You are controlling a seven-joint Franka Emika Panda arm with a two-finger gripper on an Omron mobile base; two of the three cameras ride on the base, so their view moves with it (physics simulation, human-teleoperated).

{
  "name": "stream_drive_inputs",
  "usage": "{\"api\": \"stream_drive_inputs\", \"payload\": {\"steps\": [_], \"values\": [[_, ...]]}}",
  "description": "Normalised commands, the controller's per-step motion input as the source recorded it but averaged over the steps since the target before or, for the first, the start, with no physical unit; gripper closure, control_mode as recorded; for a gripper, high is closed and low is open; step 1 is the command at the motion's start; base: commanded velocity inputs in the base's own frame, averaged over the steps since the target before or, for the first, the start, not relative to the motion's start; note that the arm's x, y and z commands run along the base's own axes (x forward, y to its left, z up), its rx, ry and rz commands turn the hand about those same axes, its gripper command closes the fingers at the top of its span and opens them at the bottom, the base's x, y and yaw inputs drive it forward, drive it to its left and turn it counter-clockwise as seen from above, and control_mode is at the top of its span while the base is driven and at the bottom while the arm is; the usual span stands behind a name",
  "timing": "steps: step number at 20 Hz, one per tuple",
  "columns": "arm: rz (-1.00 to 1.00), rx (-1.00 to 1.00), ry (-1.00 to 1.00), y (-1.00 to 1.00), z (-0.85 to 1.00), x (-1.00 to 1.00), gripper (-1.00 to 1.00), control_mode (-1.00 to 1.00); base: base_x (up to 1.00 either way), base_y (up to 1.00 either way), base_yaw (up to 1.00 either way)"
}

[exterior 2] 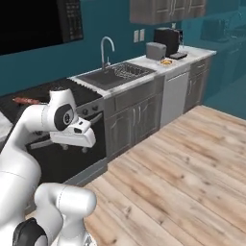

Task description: Place the cold items (avocado and eggplant) from the fridge in one tupperware on the dining counter. Place the warm items (kebab skewer and hot dog) in the stove area in another tupperware.

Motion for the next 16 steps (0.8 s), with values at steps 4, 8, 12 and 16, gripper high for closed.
{"api": "stream_drive_inputs", "payload": {"steps": [4, 8, 12, 16], "values": [[0.00, 0.00, 0.00, 0.00, 0.00, 0.00, -1.00, 1.00, 0.87, -0.37, 0.53], [0.00, 0.00, 0.00, 0.00, 0.00, 0.00, -1.00, 1.00, 0.54, -0.44, 0.68], [0.00, 0.00, 0.00, 0.00, 0.00, 0.00, -1.00, 1.00, 0.00, -0.32, 0.76], [0.00, 0.00, 0.00, 0.00, 0.00, 0.00, -1.00, 1.00, 0.00, -0.51, 0.72]]}}
